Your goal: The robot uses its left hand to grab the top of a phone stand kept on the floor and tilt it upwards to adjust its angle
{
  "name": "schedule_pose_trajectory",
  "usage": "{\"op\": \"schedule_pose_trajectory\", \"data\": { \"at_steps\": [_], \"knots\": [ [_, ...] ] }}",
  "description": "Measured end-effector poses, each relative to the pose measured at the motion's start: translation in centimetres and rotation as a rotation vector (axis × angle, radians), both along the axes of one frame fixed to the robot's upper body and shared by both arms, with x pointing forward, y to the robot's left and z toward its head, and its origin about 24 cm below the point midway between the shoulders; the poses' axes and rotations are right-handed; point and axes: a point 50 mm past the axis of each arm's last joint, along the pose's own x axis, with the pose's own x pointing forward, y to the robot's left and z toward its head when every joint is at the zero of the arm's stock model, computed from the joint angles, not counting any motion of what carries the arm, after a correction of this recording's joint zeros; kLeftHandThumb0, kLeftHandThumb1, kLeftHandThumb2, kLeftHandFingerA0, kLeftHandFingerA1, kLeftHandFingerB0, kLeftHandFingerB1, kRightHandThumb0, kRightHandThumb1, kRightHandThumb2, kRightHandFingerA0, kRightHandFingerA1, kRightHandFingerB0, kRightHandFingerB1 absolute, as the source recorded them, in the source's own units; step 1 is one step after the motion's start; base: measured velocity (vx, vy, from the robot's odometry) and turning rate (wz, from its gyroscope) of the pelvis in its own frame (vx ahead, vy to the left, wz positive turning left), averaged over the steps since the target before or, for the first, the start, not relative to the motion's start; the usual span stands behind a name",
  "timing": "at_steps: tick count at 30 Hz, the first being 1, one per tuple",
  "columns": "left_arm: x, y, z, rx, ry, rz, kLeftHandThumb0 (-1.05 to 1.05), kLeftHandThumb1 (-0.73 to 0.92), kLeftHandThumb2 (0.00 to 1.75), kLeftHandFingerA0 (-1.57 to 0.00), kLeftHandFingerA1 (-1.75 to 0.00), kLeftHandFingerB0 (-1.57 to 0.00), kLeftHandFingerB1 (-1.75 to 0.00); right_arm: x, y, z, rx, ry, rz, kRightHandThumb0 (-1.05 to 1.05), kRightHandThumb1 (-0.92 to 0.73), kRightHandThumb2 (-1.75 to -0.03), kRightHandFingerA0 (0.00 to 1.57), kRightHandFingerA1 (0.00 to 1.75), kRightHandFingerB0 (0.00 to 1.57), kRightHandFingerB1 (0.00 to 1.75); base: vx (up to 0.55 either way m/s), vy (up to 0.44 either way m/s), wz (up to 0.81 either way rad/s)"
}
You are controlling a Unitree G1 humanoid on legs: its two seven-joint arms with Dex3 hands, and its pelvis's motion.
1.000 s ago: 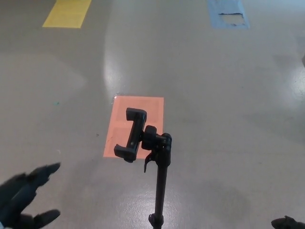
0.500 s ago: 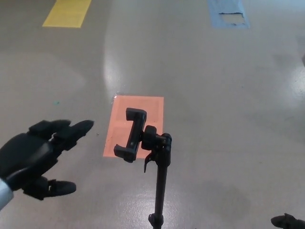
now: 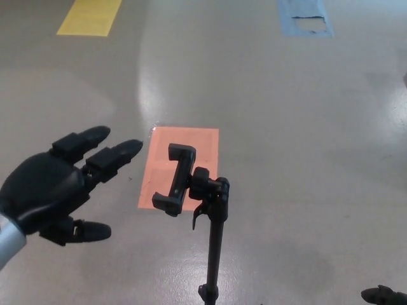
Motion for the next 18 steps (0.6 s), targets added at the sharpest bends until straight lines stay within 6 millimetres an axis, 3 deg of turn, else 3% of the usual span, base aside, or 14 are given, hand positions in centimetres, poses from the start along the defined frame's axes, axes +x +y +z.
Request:
{"op": "schedule_pose_trajectory", "data": {
  "at_steps": [1, 6, 7, 11, 15, 16, 18],
  "knots": [
    [0.1, 0.0, 0.2, 0.003, -0.005, -0.002, -0.91, 0.61, 0.94, 0.00, 0.00, 0.00, -0.07, 0.0, 0.0, 0.0, -0.001, -0.001, 0.000, -0.33, -0.50, -1.02, 0.01, 0.48, 0.01, 0.47, 0.00, 0.000, 0.00],
    [0.4, -0.1, 1.1, 0.024, -0.026, -0.010, -0.94, 0.65, 0.97, 0.00, 0.00, 0.00, -0.05, 0.1, 0.0, 0.1, -0.003, -0.002, 0.003, -0.33, -0.50, -1.02, 0.01, 0.48, 0.00, 0.47, 0.00, 0.000, 0.00],
    [0.5, -0.1, 1.4, 0.027, -0.031, -0.011, -0.93, 0.63, 0.95, 0.00, 0.00, 0.00, -0.05, 0.1, 0.0, 0.1, -0.004, -0.001, 0.004, -0.57, -0.69, -0.62, 0.21, 0.33, 0.14, 0.27, 0.00, 0.000, 0.00],
    [0.8, -0.4, 2.1, 0.033, -0.057, -0.018, -0.92, 0.62, 0.95, 0.00, 0.00, 0.00, -0.05, 0.1, 0.0, 0.1, -0.004, -0.001, 0.004, -0.56, -0.68, -0.61, 0.20, 0.33, 0.15, 0.28, 0.00, 0.000, 0.00],
    [1.1, -0.6, 2.8, 0.038, -0.082, -0.026, -0.91, 0.62, 0.94, 0.00, 0.00, 0.00, -0.06, 0.2, 0.0, 0.1, -0.004, 0.000, 0.002, -0.55, -0.67, -0.61, 0.19, 0.32, 0.15, 0.27, 0.00, 0.000, 0.00],
    [1.1, -0.8, 3.1, 0.039, -0.092, -0.035, -0.91, 0.62, 0.94, 0.00, 0.00, 0.00, -0.07, 0.2, 0.0, 0.1, -0.004, 0.001, 0.001, -0.32, -0.50, -1.01, 0.01, 0.48, 0.00, 0.47, 0.00, 0.000, 0.00],
    [1.0, -1.3, 3.5, 0.044, -0.103, -0.055, -0.91, 0.62, 0.94, 0.00, 0.00, 0.00, -0.06, 0.2, 0.0, 0.2, -0.003, 0.001, 0.001, -0.32, -0.51, -1.02, 0.01, 0.48, 0.00, 0.47, 0.00, 0.000, 0.00]
  ]
}}
